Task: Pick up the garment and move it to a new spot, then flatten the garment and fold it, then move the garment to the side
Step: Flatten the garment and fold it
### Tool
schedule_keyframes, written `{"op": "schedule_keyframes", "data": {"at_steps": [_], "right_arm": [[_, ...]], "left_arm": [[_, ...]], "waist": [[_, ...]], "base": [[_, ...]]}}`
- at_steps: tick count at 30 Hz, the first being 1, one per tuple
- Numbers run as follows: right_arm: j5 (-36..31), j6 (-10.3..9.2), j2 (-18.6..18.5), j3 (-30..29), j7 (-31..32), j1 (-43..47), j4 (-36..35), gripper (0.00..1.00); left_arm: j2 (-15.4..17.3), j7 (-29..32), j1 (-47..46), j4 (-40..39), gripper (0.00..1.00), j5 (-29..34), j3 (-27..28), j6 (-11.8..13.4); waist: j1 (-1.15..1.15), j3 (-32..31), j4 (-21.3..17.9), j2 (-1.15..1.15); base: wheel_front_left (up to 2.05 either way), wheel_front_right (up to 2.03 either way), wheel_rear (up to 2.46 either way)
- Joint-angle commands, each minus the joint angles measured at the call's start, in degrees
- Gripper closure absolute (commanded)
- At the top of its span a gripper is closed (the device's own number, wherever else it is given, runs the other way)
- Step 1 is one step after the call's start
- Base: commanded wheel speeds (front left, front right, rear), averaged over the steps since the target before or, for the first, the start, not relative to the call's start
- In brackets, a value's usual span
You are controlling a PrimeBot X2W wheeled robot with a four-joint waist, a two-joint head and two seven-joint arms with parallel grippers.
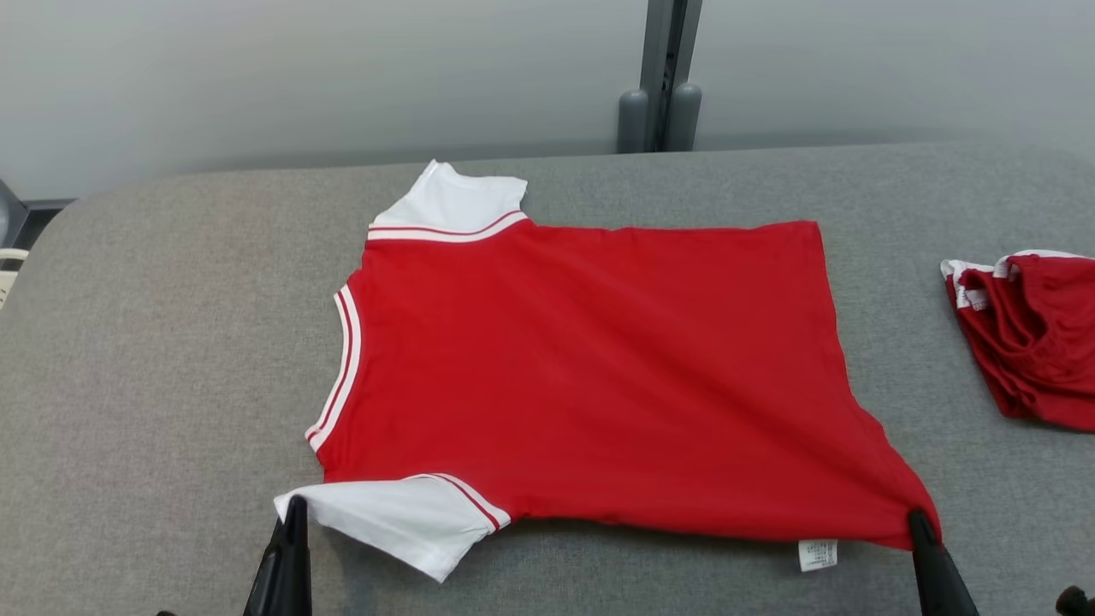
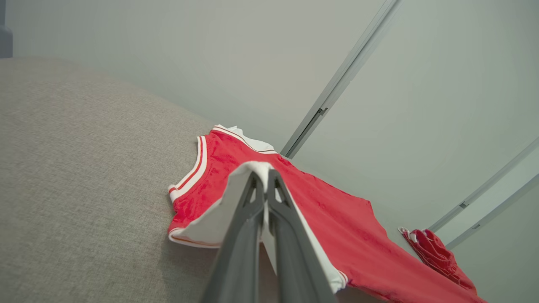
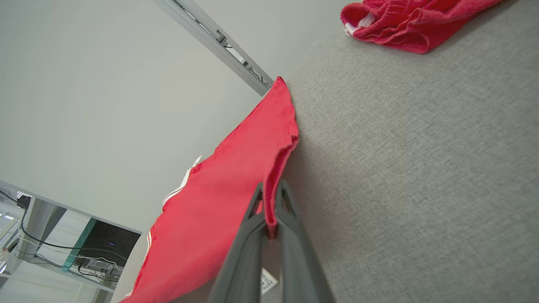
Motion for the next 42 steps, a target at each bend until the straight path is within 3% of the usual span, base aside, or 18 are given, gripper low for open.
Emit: {"op": "schedule_keyframes", "data": {"at_steps": [1, 11, 21, 31, 42], "right_arm": [[0.23, 0.14, -0.27, 0.12, -0.62, -0.85, 1.63, 1.0], [1.81, 0.14, -0.29, 3.3, -1.3, -3.84, 9.44, 1.0], [5.72, 0.14, -0.28, 5.72, -0.74, -7.6, 15.33, 1.0], [15.97, 0.14, -0.28, 7.45, -1.31, -12.19, 14.67, 1.0], [21.92, 0.14, -0.27, 8.69, -4.86, -19.55, 14.75, 1.0]], "left_arm": [[0.66, -0.24, -2.02, 1.03, 1.0, -0.52, -0.06, -0.28], [0.86, -0.22, -5.85, 3.36, 1.0, -0.25, 0.29, -0.19], [1.13, -0.17, -9.39, 5.62, 1.0, 1.26, -3.52, -0.19], [0.85, -0.17, -22.68, 11.71, 1.0, 2.6, -6.88, -0.19], [-0.03, -0.17, -35.72, 18.12, 1.0, 3.79, -4.87, -0.2]], "waist": [[0.0, -1.08, -0.46, 0.0], [0.0, -2.66, -1.09, 0.0], [0.0, -1.83, -0.38, 0.0], [0.0, 1.12, -0.56, 0.0], [0.0, 7.57, -2.33, 0.0]], "base": [[0.0, 0.0, 0.0], [0.0, 0.0, 0.0], [0.0, 0.0, 0.0], [0.0, 0.0, 0.0], [0.0, 0.0, 0.0]]}}
